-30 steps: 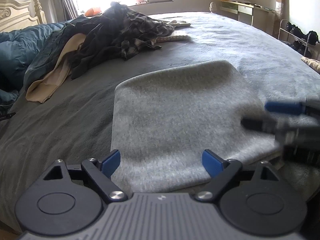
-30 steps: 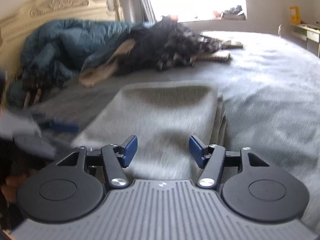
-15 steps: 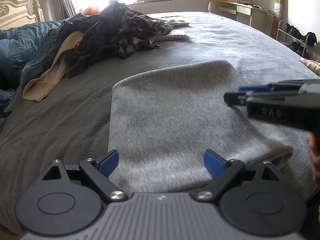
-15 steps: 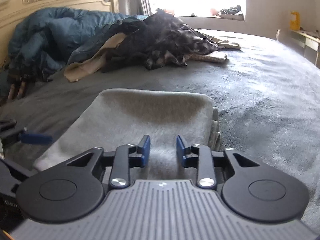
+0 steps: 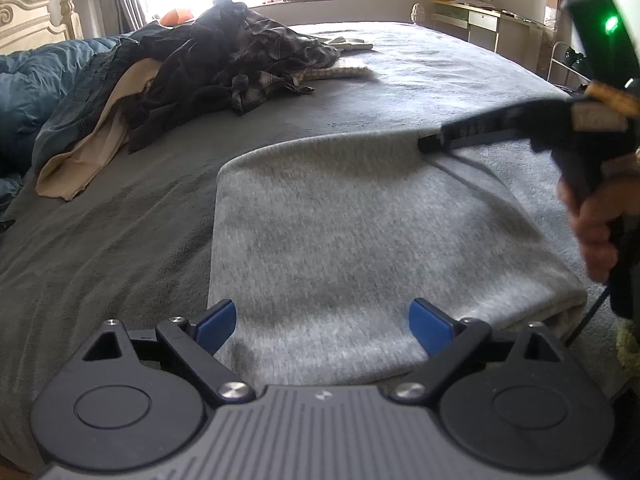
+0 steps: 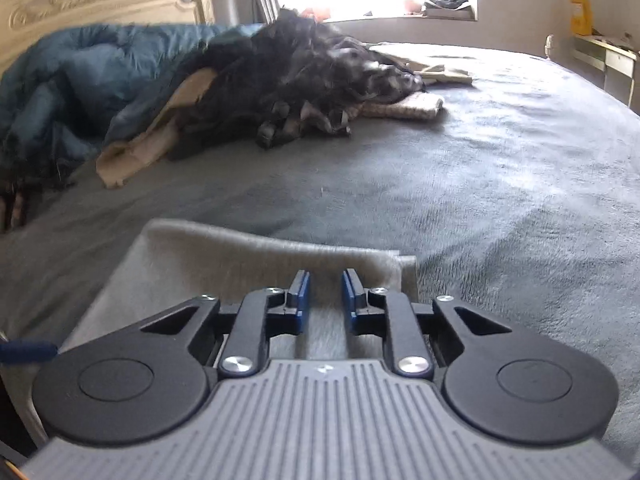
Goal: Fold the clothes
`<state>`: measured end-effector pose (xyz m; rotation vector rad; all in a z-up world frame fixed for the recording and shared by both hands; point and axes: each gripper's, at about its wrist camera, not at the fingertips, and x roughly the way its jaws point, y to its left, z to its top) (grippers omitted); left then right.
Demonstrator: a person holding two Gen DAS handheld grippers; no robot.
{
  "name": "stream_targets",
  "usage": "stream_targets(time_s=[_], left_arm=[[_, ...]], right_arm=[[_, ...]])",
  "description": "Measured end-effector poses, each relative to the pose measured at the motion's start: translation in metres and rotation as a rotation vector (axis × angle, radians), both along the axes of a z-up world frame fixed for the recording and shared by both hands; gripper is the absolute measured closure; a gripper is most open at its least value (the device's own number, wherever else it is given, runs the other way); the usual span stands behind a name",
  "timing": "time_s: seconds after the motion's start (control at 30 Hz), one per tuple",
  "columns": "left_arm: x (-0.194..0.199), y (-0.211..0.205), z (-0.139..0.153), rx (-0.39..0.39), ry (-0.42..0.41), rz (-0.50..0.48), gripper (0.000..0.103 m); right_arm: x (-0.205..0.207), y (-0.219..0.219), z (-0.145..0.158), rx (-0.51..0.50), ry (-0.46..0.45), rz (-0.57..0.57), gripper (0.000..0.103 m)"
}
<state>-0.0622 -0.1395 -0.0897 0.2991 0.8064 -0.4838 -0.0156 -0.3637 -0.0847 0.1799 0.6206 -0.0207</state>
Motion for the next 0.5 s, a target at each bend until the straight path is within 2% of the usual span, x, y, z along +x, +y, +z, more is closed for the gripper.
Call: stream_targets(time_s=[0.1,0.17,0.27,0.43,0.5], left_arm=[[0.002,0.002,-0.002,-0.006,0.003,-0.002,0.007],[0.002,0.002,-0.003,-0.012,0.004,0.0,0.007],[0.002,0.003,-0.003,-0.019,0.005,0.003,0.007],[0.002,0.005,-0.004,-0.025,0.007,-0.001,0.007],[0.001,0.005,-0.004,-0.028,0.01,0.004,0.007]], right_arm=[[0.002,0.002,0.003,0.007,-0.011,0.015,0.086],[0.012,-0.002,-0.007,0.0,0.03,-0.001,0.088],[0.017,-0.01,-0.013,-0.002,0.041,-0.047,0.09],[-0.012,-0.01,0.013,-0.057,-0.023,-0.095,0.088],[-0.027,-0.008,0.021,-0.014,-0.043,-0.069,0.088]])
